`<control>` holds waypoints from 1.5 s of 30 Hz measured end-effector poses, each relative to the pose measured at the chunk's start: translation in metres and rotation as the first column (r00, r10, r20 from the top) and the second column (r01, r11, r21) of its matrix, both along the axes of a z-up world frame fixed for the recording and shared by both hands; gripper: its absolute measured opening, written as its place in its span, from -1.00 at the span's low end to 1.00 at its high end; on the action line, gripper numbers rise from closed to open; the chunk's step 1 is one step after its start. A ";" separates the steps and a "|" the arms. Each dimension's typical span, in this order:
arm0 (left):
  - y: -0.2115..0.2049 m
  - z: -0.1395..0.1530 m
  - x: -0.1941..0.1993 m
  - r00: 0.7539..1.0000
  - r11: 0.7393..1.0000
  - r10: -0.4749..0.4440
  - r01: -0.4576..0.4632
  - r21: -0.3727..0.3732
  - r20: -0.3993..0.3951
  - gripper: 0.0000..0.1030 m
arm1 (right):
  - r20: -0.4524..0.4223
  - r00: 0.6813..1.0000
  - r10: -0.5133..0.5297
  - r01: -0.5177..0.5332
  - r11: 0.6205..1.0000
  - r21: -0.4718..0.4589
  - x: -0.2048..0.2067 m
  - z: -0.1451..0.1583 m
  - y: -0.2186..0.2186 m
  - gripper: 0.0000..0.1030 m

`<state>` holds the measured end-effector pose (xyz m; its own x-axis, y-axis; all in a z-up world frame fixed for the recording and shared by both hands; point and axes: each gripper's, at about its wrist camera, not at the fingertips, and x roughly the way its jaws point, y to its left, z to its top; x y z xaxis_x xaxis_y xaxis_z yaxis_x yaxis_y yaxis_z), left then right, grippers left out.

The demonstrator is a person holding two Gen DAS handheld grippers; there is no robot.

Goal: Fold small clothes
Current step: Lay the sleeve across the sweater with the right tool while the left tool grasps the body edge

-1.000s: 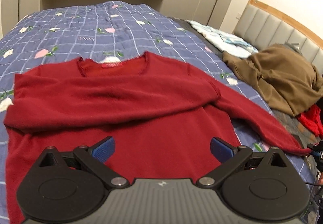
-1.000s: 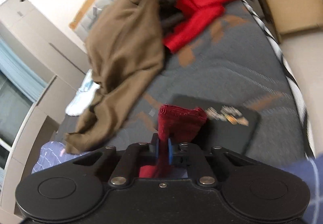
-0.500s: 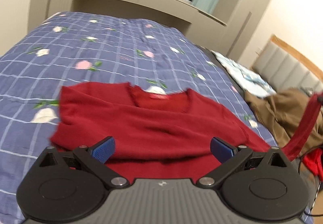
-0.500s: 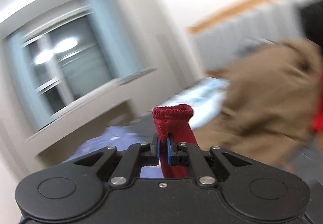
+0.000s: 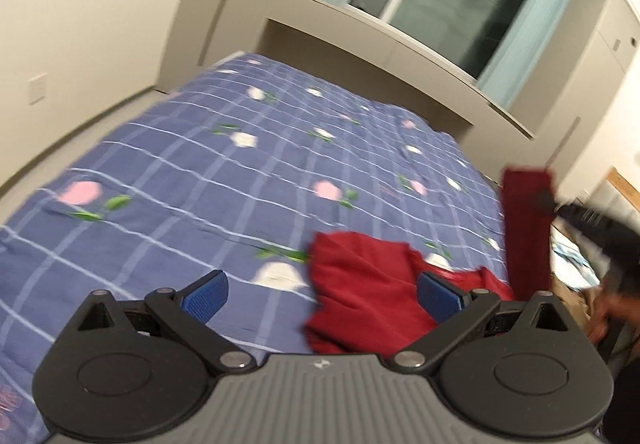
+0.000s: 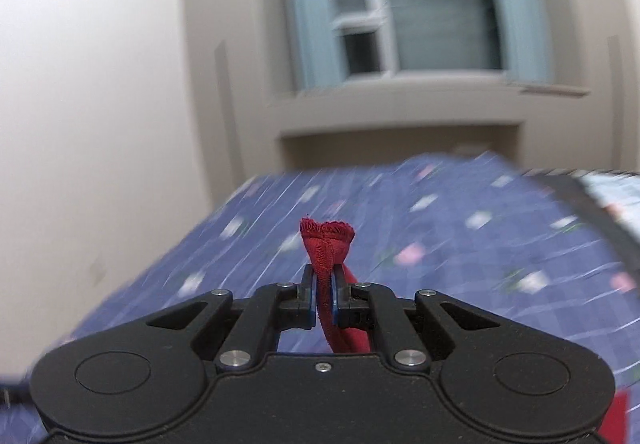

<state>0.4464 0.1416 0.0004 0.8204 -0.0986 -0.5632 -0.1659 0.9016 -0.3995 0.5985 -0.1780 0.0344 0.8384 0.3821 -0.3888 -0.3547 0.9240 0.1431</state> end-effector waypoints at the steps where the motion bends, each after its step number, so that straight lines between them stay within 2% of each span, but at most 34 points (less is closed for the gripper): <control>1: 0.006 0.000 -0.001 1.000 1.000 0.010 -0.010 0.001 -0.002 0.99 | -0.031 0.999 0.039 -0.039 0.999 -0.031 -0.003 -0.012 0.020 -0.87; 6: 0.027 -0.011 0.000 0.999 0.999 0.036 -0.036 -0.039 -0.014 0.99 | -0.145 0.979 0.143 -0.164 0.975 -0.149 -0.019 -0.064 0.076 -0.88; 8: 0.028 -0.017 0.005 1.000 0.997 0.023 -0.024 -0.074 -0.018 0.99 | -0.172 0.973 0.153 -0.182 0.969 -0.165 -0.027 -0.079 0.087 -0.87; 10: 0.025 -0.023 0.009 1.000 0.994 0.000 -0.002 -0.106 -0.022 0.99 | -0.194 0.968 0.159 -0.193 0.967 -0.166 -0.031 -0.088 0.088 -0.79; 13: 0.016 -0.028 0.015 0.999 0.991 -0.036 0.033 -0.128 -0.018 0.99 | -0.230 0.951 0.207 -0.236 0.966 -0.109 -0.031 -0.095 0.076 -0.34; 15: 0.009 -0.029 0.020 0.998 0.990 -0.057 0.055 -0.130 -0.010 0.99 | -0.237 0.944 0.232 -0.254 0.965 -0.067 -0.043 -0.094 0.059 0.12; 16: 0.006 -0.030 0.023 0.998 0.989 -0.067 0.066 -0.133 -0.007 0.99 | -0.235 0.943 0.236 -0.254 0.966 -0.048 -0.050 -0.092 0.049 0.20; 18: -0.001 -0.032 0.031 0.996 0.985 -0.089 0.086 -0.148 -0.012 0.99 | -0.227 0.947 0.228 -0.237 0.972 -0.012 -0.064 -0.088 0.024 0.45; 21: -0.015 -0.039 0.046 0.991 0.976 -0.133 0.126 -0.175 -0.024 0.99 | -0.222 0.961 0.165 -0.163 0.986 0.027 -0.089 -0.085 -0.020 0.61; 26: -0.044 -0.053 0.077 0.979 0.965 -0.199 0.187 -0.186 -0.046 0.96 | -0.241 0.969 -0.058 0.067 0.997 0.027 -0.136 -0.089 -0.101 0.66; 29: -0.062 -0.061 0.097 0.974 0.968 -0.211 0.195 -0.160 -0.084 0.78 | -0.265 0.946 -0.187 0.205 0.978 0.038 -0.162 -0.093 -0.141 0.66; 32: -0.077 -0.067 0.110 0.971 0.980 -0.185 0.172 -0.099 -0.148 0.40 | -0.288 0.919 -0.271 0.298 0.953 0.055 -0.182 -0.101 -0.168 0.67; 34: -0.084 -0.070 0.115 0.968 0.985 -0.171 0.161 -0.070 -0.183 -0.32 | -0.303 0.900 -0.314 0.346 0.937 0.054 -0.189 -0.109 -0.179 0.67; 36: -0.089 -0.072 0.116 0.966 0.990 -0.143 0.144 -0.009 -0.217 -0.70 | -0.321 0.885 -0.336 0.374 0.925 0.063 -0.190 -0.116 -0.185 0.67; 39: -0.088 -0.064 0.108 0.974 0.990 -0.142 0.142 -0.014 -0.174 -0.80 | -0.317 0.882 -0.349 0.393 0.916 0.084 -0.186 -0.119 -0.190 0.67; 43: -0.093 -0.046 0.094 0.986 0.988 -0.134 0.141 0.067 -0.094 -0.82 | -0.274 0.887 -0.372 0.410 0.907 0.099 -0.170 -0.113 -0.193 0.67; 45: -0.096 -0.043 0.093 0.985 0.983 -0.141 0.150 0.102 -0.097 -0.82 | -0.259 0.882 -0.393 0.429 0.898 0.097 -0.156 -0.110 -0.197 0.67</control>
<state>0.5389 0.0456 -0.0428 0.7478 -0.1478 -0.6473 -0.0602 0.9558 -0.2878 0.4422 -0.3745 -0.0754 0.8277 0.0904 -0.5539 0.1109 0.9412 0.3193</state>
